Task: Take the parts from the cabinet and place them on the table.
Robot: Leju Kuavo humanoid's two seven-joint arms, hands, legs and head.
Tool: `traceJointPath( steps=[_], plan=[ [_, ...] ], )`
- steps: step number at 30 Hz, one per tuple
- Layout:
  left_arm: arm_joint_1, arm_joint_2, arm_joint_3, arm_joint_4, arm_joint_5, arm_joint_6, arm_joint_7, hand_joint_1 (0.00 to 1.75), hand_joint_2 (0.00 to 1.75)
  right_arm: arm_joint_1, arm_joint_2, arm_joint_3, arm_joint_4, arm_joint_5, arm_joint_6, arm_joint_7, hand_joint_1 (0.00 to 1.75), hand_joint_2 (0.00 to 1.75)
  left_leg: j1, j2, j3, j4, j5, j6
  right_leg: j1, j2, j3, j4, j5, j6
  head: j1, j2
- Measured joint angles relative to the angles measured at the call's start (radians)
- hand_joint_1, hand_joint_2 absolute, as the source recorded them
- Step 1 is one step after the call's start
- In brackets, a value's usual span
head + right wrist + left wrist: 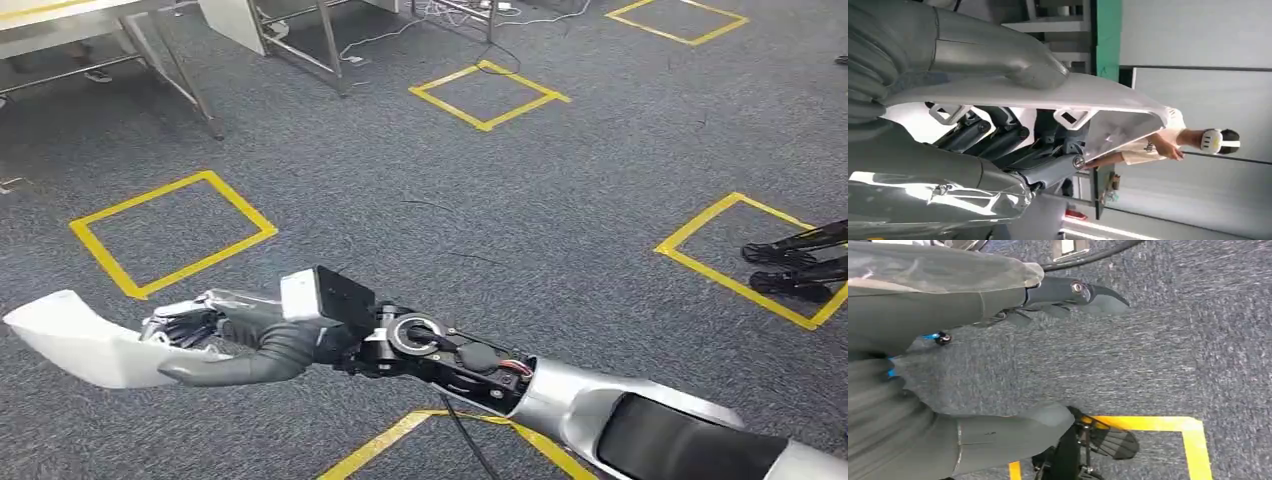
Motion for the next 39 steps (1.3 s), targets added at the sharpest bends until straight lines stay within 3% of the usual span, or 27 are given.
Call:
traceJointPath(
  steps=[2,3,4,5,7,8,9,10,12,13,14,15,17,18,20,23,24,25,27,28,29,30,32,33,34,38,39],
  plan=[
    [0.000,0.000,0.000,0.000,0.000,0.002,0.002,0.00,1.75,0.000,0.000,0.000,0.000,-0.001,0.002,0.000,1.75,1.75,-0.001,0.000,0.000,0.001,0.000,0.001,-0.002,0.000,0.001,-0.001,-0.001,0.012,0.000,0.000],
    [0.000,0.000,0.000,0.000,0.000,0.002,0.003,0.00,1.75,0.000,0.000,0.000,0.000,-0.001,0.003,0.001,1.75,1.75,-0.002,0.000,0.000,0.001,0.000,0.001,-0.002,0.000,0.001,-0.001,-0.001,0.013,-0.001,0.000],
    [0.000,0.002,0.000,0.000,0.000,0.002,0.004,0.00,1.75,0.000,0.000,0.000,0.001,-0.002,0.003,0.001,1.75,1.75,-0.010,0.000,-0.003,0.011,-0.005,0.012,-0.011,-0.001,0.004,-0.009,0.002,0.025,-0.003,0.000],
    [0.001,0.002,0.000,0.000,0.000,0.002,0.007,0.00,1.75,0.000,0.001,0.000,0.001,-0.003,0.003,0.002,1.75,1.75,-0.007,0.000,-0.004,0.009,-0.006,0.019,-0.009,-0.002,0.004,-0.008,0.002,0.032,-0.007,0.000],
    [0.002,0.003,0.000,0.000,0.000,0.002,0.010,0.00,1.75,-0.001,0.003,0.000,0.001,-0.004,0.003,0.002,1.75,1.75,-0.006,-0.001,0.002,-0.004,-0.002,0.026,-0.006,-0.003,0.008,-0.012,0.002,0.037,-0.010,0.000],
    [0.003,0.002,0.000,0.000,0.000,0.002,0.011,0.00,1.75,0.001,0.006,-0.001,0.002,-0.004,0.002,0.003,1.75,1.75,0.009,-0.001,0.017,-0.023,0.006,0.030,-0.007,0.008,0.006,-0.004,-0.006,0.040,-0.008,0.000],
    [0.002,0.002,0.000,0.000,0.000,0.002,0.012,0.00,1.75,-0.001,0.006,-0.001,0.002,-0.004,0.002,0.003,1.75,1.75,0.008,-0.001,0.023,-0.032,0.009,0.031,-0.009,0.025,-0.009,0.036,-0.032,0.042,-0.007,0.000],
    [-0.001,0.002,0.000,0.000,0.000,0.002,0.012,0.00,1.75,-0.003,0.006,-0.001,0.002,-0.005,0.003,0.002,1.75,1.75,0.008,-0.001,0.025,-0.032,0.009,0.032,-0.009,0.033,-0.045,0.112,-0.073,0.042,-0.004,0.000],
    [-0.002,0.000,0.000,0.000,0.000,0.002,0.012,0.00,1.75,0.004,0.006,-0.001,0.005,-0.005,0.003,0.003,1.75,1.75,0.009,-0.004,0.025,-0.032,0.006,0.032,-0.010,0.037,-0.141,0.299,-0.148,0.047,0.001,0.000],
    [-0.002,0.000,0.000,0.000,0.000,0.002,0.012,0.00,1.75,0.007,0.006,-0.001,0.007,-0.005,0.003,0.003,1.75,1.75,0.010,-0.006,0.025,-0.031,0.005,0.030,-0.011,0.037,-0.173,0.354,-0.159,0.049,0.004,0.000],
    [0.000,-0.001,0.000,0.000,0.000,0.002,0.012,0.00,1.75,0.009,0.006,-0.001,0.008,-0.005,0.002,0.003,1.75,1.75,0.012,-0.009,0.027,-0.030,0.003,0.027,-0.013,0.037,-0.179,0.355,-0.141,0.050,0.004,0.000],
    [0.000,-0.002,0.000,0.000,0.000,0.002,0.012,0.00,1.75,0.009,0.006,-0.001,0.008,-0.005,0.002,0.003,1.75,1.75,0.016,-0.013,0.030,-0.028,0.000,0.022,-0.017,0.037,-0.158,0.304,-0.101,0.051,0.005,0.000],
    [-0.001,-0.004,0.000,0.000,-0.002,0.003,0.012,0.00,1.75,0.008,0.006,-0.001,0.008,-0.005,-0.001,0.005,1.75,1.75,0.025,-0.021,0.036,-0.016,-0.012,0.005,-0.027,0.037,-0.070,0.116,0.003,0.058,0.005,0.000],
    [0.000,-0.002,0.000,0.000,-0.003,0.003,0.012,0.00,1.75,0.007,0.006,-0.001,0.008,-0.005,-0.003,0.006,1.75,1.75,0.026,-0.025,0.033,-0.007,-0.021,-0.006,-0.033,0.043,-0.039,0.042,0.015,0.065,0.010,0.000],
    [-0.003,0.002,-0.001,0.000,-0.003,0.003,0.012,0.00,1.75,0.007,0.006,-0.001,0.008,0.001,-0.005,0.008,1.75,1.75,0.022,-0.031,0.022,0.004,-0.022,-0.020,-0.024,0.052,-0.040,0.040,0.003,0.040,0.009,0.000],
    [-0.001,0.001,-0.001,0.000,0.000,0.003,0.012,0.00,1.75,0.005,0.006,-0.001,0.008,0.012,-0.009,0.007,1.75,1.75,0.029,-0.031,0.030,-0.004,-0.024,-0.032,-0.022,0.053,-0.037,0.041,-0.001,0.018,0.000,0.000],
    [-0.001,0.001,-0.001,0.000,0.002,0.003,0.013,0.00,1.75,0.005,0.007,-0.001,0.008,0.014,-0.008,0.008,1.75,1.75,0.031,-0.025,0.026,0.015,-0.039,-0.036,-0.024,0.051,-0.031,0.038,-0.002,0.011,-0.005,0.000],
    [-0.001,0.002,-0.001,0.000,0.004,0.003,0.013,0.00,1.75,0.003,0.007,-0.001,0.008,0.016,-0.007,0.008,1.75,1.75,0.030,-0.017,-0.008,0.079,-0.069,-0.036,-0.023,0.045,-0.029,0.038,-0.004,0.006,-0.014,0.000],
    [-0.003,0.002,-0.001,0.000,0.007,0.003,0.013,0.00,1.75,0.003,0.007,0.000,0.008,0.022,-0.006,0.010,1.75,1.75,0.027,-0.015,-0.113,0.264,-0.136,-0.035,-0.017,0.037,-0.028,0.038,-0.009,-0.002,-0.025,0.000],
    [-0.002,0.002,-0.001,0.000,0.008,0.003,0.013,0.00,1.75,0.005,0.007,0.000,0.008,0.022,-0.005,0.012,1.75,1.75,0.025,-0.015,-0.159,0.337,-0.152,-0.034,-0.012,0.032,-0.027,0.038,-0.011,-0.006,-0.026,0.000],
    [0.000,0.002,-0.001,0.000,0.008,0.003,0.013,0.00,1.75,0.007,0.007,0.001,0.008,0.024,-0.005,0.013,1.75,1.75,0.023,-0.015,-0.182,0.359,-0.142,-0.030,-0.008,0.029,-0.024,0.038,-0.014,-0.010,-0.026,0.000],
    [0.001,0.001,-0.001,0.000,0.009,0.003,0.013,0.00,1.75,0.007,0.007,0.002,0.008,0.025,-0.003,0.014,1.75,1.75,0.020,-0.015,-0.176,0.326,-0.105,-0.023,-0.005,0.025,-0.018,0.038,-0.019,-0.012,-0.026,0.000],
    [0.003,0.003,-0.001,0.000,0.011,0.003,0.013,0.00,1.75,0.006,0.007,0.002,0.008,0.025,-0.002,0.014,1.75,1.75,0.009,-0.006,-0.106,0.159,-0.003,-0.004,0.000,0.017,-0.002,0.038,-0.029,-0.011,-0.026,0.000],
    [0.002,0.005,-0.001,0.000,0.012,0.003,0.013,0.00,1.75,0.004,0.008,0.002,0.008,0.025,0.000,0.015,1.75,1.75,-0.002,0.026,-0.065,0.065,0.042,0.010,0.001,0.011,0.007,0.037,-0.036,-0.010,-0.026,0.000],
    [0.000,0.007,-0.001,0.000,0.013,0.003,0.013,0.00,1.75,0.004,0.008,0.002,0.008,0.025,0.000,0.014,1.75,1.75,-0.019,0.056,-0.048,0.039,0.022,0.013,0.011,0.005,0.009,0.037,-0.041,-0.004,-0.027,0.000],
    [-0.004,0.007,-0.001,-0.001,0.018,0.003,0.013,0.00,1.75,0.000,0.009,0.004,0.007,0.025,0.005,0.014,1.75,1.75,-0.013,0.022,-0.046,0.020,0.017,0.020,0.015,-0.025,0.020,0.028,-0.055,0.012,-0.024,0.000],
    [-0.003,0.005,-0.001,-0.001,0.019,0.003,0.013,0.00,1.75,0.000,0.010,0.004,0.007,0.025,0.006,0.014,1.75,1.75,-0.006,0.017,-0.036,0.014,0.018,0.022,0.009,-0.010,0.021,0.036,-0.062,0.019,-0.021,0.000]
  ],
)
